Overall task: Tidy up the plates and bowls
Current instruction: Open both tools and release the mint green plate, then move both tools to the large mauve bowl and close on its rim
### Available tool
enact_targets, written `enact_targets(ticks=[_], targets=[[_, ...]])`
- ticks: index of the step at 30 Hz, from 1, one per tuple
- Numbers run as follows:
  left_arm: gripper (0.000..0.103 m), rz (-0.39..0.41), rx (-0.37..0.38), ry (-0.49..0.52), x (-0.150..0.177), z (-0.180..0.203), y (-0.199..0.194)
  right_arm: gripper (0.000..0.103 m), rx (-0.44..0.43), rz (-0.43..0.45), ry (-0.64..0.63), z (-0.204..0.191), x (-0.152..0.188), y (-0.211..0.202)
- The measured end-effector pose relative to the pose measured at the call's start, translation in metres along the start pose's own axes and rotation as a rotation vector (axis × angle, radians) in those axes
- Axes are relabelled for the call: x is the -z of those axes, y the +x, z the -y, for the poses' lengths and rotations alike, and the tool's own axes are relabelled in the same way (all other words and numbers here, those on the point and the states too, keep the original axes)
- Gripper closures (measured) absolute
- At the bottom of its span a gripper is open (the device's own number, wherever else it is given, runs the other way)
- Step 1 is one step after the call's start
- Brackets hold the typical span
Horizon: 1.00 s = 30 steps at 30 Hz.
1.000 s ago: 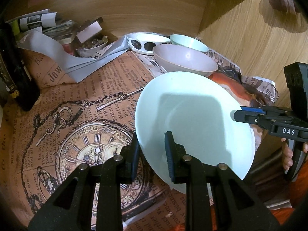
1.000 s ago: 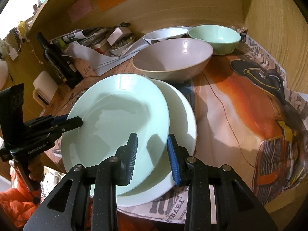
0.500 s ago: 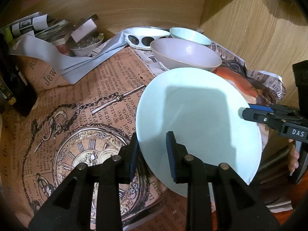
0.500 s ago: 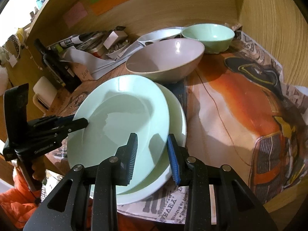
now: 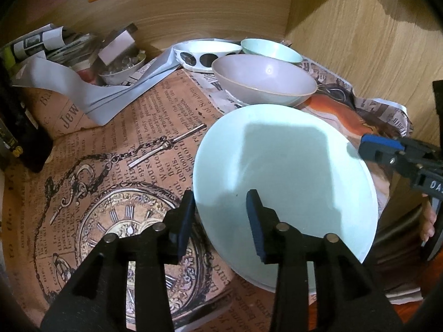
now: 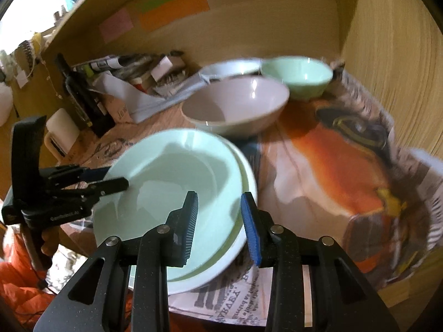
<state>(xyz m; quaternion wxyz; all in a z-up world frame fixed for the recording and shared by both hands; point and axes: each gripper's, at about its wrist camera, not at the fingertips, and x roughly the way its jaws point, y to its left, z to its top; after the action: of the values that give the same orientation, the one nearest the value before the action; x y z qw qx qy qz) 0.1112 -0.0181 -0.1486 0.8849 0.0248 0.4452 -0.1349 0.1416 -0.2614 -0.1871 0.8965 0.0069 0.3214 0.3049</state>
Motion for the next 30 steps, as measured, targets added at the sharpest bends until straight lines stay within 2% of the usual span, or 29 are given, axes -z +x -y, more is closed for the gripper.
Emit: enact_targets(ticks=[8,13,15,16,18,22,30], targets=[[0.046,0.108,-0.038,-0.007,-0.017,-0.007,-0.023,0.07,0.028,0.059,-0.006,0.004,-0.014,-0.006],[0.037,0.18,-0.066,-0.019,-0.038,-0.013,-0.037,0.058,0.038,0.112,0.016,0.01,-0.028,-0.006],[0.03,0.207,-0.068,-0.031,-0.049,-0.017,-0.041,0.052,0.04,0.135,0.025,0.013,-0.033,-0.006],[0.029,0.216,-0.067,-0.035,-0.053,-0.019,-0.042,0.051,0.042,0.146,0.03,0.014,-0.036,-0.005],[0.02,0.232,-0.063,-0.044,-0.063,-0.021,-0.042,0.05,0.051,0.167,0.034,0.017,-0.043,-0.004],[0.016,0.243,-0.049,-0.057,-0.083,-0.023,-0.034,0.041,0.07,0.198,0.039,0.024,-0.056,0.001],[0.016,0.176,-0.031,-0.053,-0.114,-0.021,0.008,0.037,0.084,0.191,0.064,0.041,-0.075,0.029]])
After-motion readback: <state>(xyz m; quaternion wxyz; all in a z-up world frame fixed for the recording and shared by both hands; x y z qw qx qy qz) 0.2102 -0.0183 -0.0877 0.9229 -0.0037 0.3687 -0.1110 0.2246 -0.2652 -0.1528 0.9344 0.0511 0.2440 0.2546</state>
